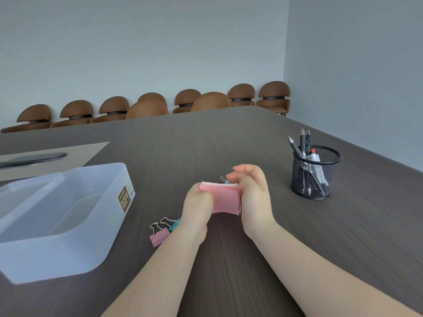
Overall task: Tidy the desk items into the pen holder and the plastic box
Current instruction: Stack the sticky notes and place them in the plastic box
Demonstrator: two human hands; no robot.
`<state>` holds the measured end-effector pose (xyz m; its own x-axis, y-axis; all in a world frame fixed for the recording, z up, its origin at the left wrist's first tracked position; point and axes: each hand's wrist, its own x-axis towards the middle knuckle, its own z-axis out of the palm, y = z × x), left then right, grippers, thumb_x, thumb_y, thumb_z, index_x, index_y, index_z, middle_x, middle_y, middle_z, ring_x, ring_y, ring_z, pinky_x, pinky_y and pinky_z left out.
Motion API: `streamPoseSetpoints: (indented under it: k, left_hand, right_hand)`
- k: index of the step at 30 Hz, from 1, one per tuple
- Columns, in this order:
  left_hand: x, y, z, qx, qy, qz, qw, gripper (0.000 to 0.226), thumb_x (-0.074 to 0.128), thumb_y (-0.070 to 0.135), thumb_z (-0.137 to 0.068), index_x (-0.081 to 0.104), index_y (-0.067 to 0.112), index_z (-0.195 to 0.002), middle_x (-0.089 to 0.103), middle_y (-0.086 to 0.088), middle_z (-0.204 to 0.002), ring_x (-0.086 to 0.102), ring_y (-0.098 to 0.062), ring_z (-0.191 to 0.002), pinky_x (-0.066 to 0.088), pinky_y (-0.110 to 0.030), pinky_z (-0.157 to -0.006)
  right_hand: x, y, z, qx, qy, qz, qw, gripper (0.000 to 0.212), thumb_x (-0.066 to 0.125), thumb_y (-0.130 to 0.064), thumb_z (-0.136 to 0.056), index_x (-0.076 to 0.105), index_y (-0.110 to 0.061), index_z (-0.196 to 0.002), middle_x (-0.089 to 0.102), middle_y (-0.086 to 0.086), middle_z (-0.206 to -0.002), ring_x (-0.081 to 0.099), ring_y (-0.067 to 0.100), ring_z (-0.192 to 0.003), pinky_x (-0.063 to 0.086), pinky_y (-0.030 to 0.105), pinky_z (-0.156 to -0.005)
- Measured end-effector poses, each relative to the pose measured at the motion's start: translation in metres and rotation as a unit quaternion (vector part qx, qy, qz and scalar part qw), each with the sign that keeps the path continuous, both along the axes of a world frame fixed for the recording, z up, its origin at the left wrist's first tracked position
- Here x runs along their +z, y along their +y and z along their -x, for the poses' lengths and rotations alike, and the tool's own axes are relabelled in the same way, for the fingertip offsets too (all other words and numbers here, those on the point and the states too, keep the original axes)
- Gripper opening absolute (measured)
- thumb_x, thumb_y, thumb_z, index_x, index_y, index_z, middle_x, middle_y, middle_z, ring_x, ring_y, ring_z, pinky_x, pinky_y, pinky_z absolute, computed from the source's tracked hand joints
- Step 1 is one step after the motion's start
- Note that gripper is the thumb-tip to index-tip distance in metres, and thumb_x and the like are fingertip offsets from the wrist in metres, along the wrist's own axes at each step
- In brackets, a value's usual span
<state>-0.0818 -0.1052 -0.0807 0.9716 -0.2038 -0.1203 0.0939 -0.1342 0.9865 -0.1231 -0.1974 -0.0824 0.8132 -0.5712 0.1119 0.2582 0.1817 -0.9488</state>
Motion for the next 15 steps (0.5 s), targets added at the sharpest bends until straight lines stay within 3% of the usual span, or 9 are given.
streamPoseSetpoints:
  k: [3,6,9,12,15]
  left_hand:
    - [-0.005,-0.004,-0.009,0.006,0.014,-0.005,1.0,0.04,0.041,0.003,-0.078,0.071,0.019,-0.099,0.073,0.0,-0.103,0.064,-0.019,-0.1,0.046,-0.025,-0.07]
    - [-0.01,-0.006,-0.02,-0.005,0.027,-0.027,0.999,0.03,0.056,0.012,-0.075,0.072,0.027,-0.095,0.076,0.008,-0.098,0.069,-0.013,-0.094,0.042,-0.021,-0.063]
    - [-0.007,-0.004,-0.018,-0.036,0.008,-0.034,0.999,0.039,0.053,0.01,-0.072,0.069,0.026,-0.103,0.075,0.008,-0.103,0.069,-0.013,-0.098,0.051,-0.024,-0.074]
    - [0.0,0.003,-0.007,-0.01,0.007,0.026,1.0,0.038,0.043,-0.002,-0.079,0.055,0.012,-0.113,0.062,-0.001,-0.106,0.055,-0.017,-0.099,0.045,-0.026,-0.077]
    - [0.008,0.003,-0.002,-0.006,-0.008,0.021,1.0,0.03,0.041,-0.002,-0.084,0.058,0.013,-0.103,0.063,-0.005,-0.108,0.056,-0.024,-0.102,0.045,-0.036,-0.086]
  right_hand:
    - [0.0,-0.002,0.002,0.04,-0.009,0.011,0.999,0.037,0.039,-0.013,-0.071,0.06,-0.03,-0.095,0.066,-0.003,-0.102,0.058,0.016,-0.097,0.044,0.034,-0.079]
    - [-0.004,0.002,0.004,0.064,0.033,0.14,0.988,0.046,0.044,0.004,-0.082,0.048,-0.032,-0.109,0.062,-0.001,-0.104,0.059,0.013,-0.092,0.049,0.026,-0.077]
    - [-0.008,0.0,-0.001,0.062,0.057,0.194,0.977,0.059,0.036,0.012,-0.081,0.045,-0.04,-0.108,0.058,0.004,-0.108,0.056,0.014,-0.094,0.048,0.023,-0.077]
    - [-0.009,-0.005,-0.002,0.064,0.073,0.178,0.979,0.06,0.033,0.013,-0.08,0.045,-0.036,-0.112,0.058,0.004,-0.115,0.055,0.015,-0.097,0.047,0.026,-0.078]
    - [-0.011,-0.009,0.0,0.08,0.088,0.177,0.977,0.061,0.031,0.012,-0.08,0.045,-0.036,-0.115,0.059,0.001,-0.115,0.055,0.016,-0.101,0.048,0.03,-0.084]
